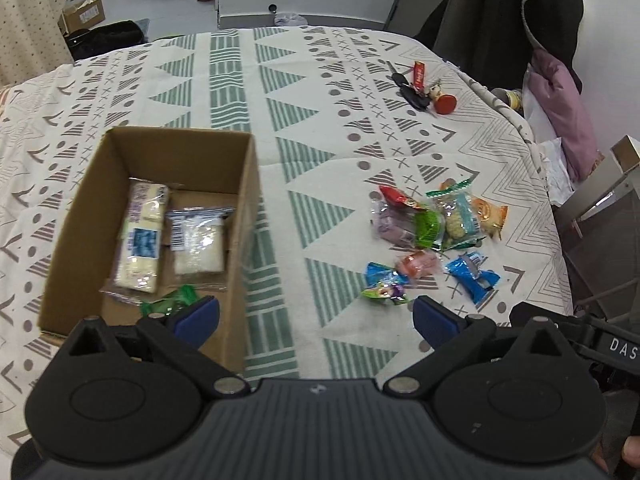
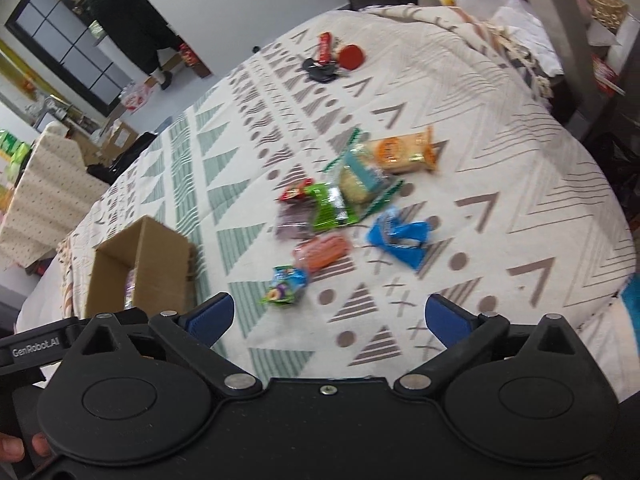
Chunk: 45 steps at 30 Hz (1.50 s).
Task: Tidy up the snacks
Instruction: 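Move the left gripper to the blue-and-green fruit candy and close on it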
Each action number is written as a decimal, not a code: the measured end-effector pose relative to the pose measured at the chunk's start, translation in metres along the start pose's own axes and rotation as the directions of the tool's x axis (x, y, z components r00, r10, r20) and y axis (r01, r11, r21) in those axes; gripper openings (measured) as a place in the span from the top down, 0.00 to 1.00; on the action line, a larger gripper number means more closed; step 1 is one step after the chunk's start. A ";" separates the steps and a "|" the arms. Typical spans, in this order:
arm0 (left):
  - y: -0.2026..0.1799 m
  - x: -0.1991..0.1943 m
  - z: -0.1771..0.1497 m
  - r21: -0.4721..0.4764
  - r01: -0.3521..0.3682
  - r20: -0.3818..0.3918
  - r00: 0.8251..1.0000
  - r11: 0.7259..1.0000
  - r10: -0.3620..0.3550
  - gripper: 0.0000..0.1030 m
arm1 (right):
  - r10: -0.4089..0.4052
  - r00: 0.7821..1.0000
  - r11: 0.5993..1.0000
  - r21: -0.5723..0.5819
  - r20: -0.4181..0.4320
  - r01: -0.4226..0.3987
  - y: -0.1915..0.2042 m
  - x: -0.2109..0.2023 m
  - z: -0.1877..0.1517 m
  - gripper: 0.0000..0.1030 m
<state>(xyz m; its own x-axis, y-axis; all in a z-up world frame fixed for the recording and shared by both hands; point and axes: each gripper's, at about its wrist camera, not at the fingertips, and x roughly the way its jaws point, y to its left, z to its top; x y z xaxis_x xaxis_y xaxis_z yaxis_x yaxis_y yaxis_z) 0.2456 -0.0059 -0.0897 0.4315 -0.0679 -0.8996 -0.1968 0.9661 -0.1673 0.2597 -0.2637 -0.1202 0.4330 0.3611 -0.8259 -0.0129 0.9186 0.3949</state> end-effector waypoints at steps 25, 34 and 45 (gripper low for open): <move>-0.051 0.084 0.008 0.034 0.038 -0.084 0.996 0.999 -0.035 0.44 | 0.024 0.998 0.999 0.035 -0.059 -0.022 -0.065 0.048 0.025 0.22; -0.058 0.125 0.015 0.042 0.021 -0.144 0.990 0.999 -0.015 0.57 | 0.027 0.995 0.999 0.041 -0.095 -0.023 -0.076 0.070 0.037 0.27; -0.063 0.152 0.014 0.038 0.034 -0.183 0.983 0.999 -0.027 0.61 | 0.027 0.991 0.999 0.029 -0.128 -0.023 -0.076 0.094 0.046 0.29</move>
<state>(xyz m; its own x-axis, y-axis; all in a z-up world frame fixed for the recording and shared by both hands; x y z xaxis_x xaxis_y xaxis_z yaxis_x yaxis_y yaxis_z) 0.3359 -0.0737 -0.2100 0.2683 -0.1382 -0.9534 -0.1481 0.9720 -0.1826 0.3426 -0.3068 -0.2095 0.3133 0.4033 -0.8598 0.0035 0.9048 0.4258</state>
